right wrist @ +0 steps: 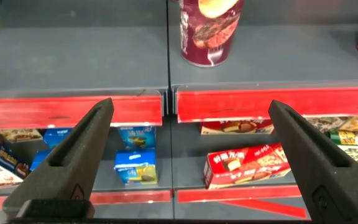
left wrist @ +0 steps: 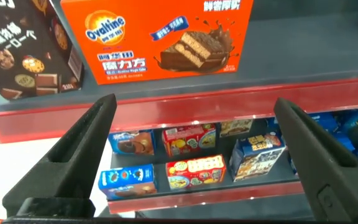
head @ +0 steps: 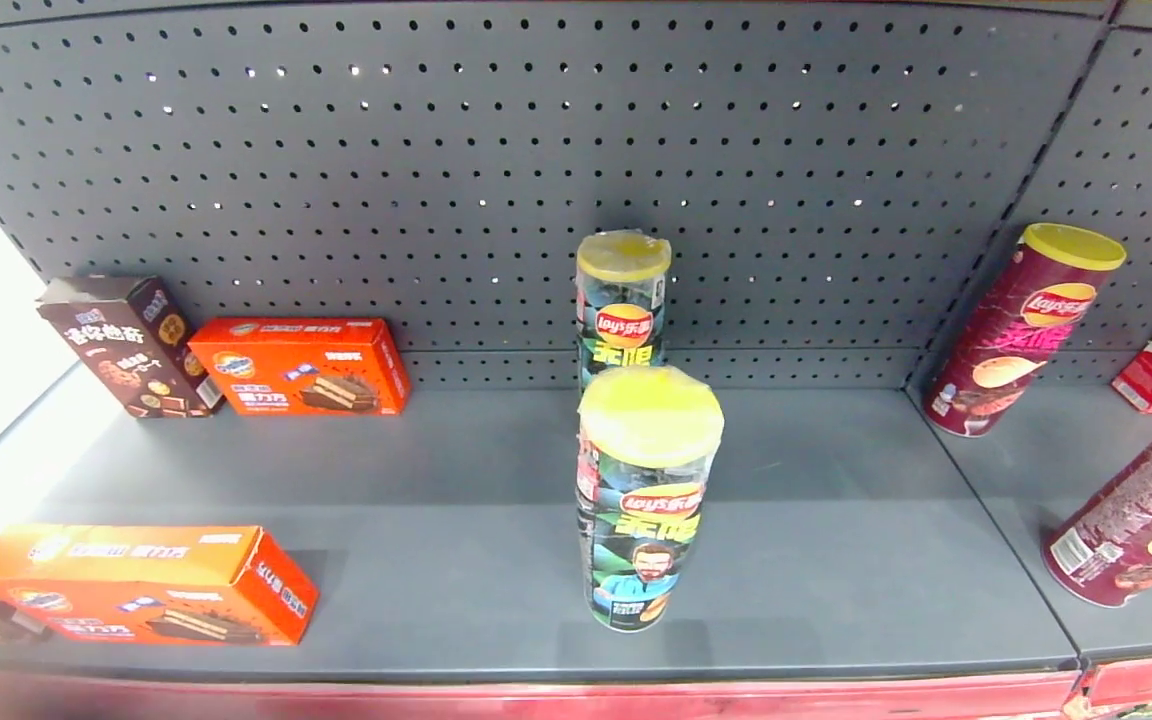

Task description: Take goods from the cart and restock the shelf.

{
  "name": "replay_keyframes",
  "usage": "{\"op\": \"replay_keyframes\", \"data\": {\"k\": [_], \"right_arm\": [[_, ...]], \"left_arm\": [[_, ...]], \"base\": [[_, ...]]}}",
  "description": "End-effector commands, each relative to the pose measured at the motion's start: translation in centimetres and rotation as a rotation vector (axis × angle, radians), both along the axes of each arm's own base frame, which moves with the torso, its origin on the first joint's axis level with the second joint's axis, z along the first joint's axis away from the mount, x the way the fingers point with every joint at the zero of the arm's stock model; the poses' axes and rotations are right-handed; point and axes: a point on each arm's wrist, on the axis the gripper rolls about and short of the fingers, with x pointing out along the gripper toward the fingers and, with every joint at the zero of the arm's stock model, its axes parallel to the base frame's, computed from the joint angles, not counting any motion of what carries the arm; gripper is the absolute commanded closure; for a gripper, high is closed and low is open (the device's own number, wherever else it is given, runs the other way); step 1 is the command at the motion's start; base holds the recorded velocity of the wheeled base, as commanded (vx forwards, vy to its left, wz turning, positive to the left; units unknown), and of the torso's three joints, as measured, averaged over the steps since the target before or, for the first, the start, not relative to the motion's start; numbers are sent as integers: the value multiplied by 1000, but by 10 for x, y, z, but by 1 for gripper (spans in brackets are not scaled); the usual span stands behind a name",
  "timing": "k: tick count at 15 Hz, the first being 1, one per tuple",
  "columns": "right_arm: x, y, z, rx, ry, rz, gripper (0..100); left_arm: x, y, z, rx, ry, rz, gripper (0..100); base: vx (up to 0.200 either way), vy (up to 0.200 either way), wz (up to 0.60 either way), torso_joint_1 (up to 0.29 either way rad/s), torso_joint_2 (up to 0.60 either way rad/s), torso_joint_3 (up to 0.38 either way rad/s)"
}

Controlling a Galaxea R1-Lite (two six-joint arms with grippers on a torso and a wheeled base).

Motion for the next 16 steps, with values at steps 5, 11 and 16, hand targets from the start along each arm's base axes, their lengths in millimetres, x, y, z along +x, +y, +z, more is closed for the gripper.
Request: {"op": "replay_keyframes", "data": {"k": [5, 11, 16], "right_arm": [[0, 0, 0, 0, 0, 0, 0], [0, 0, 0, 0, 0, 0, 0], [0, 0, 0, -2, 1, 0, 0]], "left_arm": [[0, 0, 0, -1, 0, 0, 0], [0, 0, 0, -1, 0, 0, 0], [0, 0, 0, 2, 0, 0, 0]], "base": [[0, 0, 0, 0, 0, 0], [0, 0, 0, 0, 0, 0], [0, 0, 0, 0, 0, 0]]}}
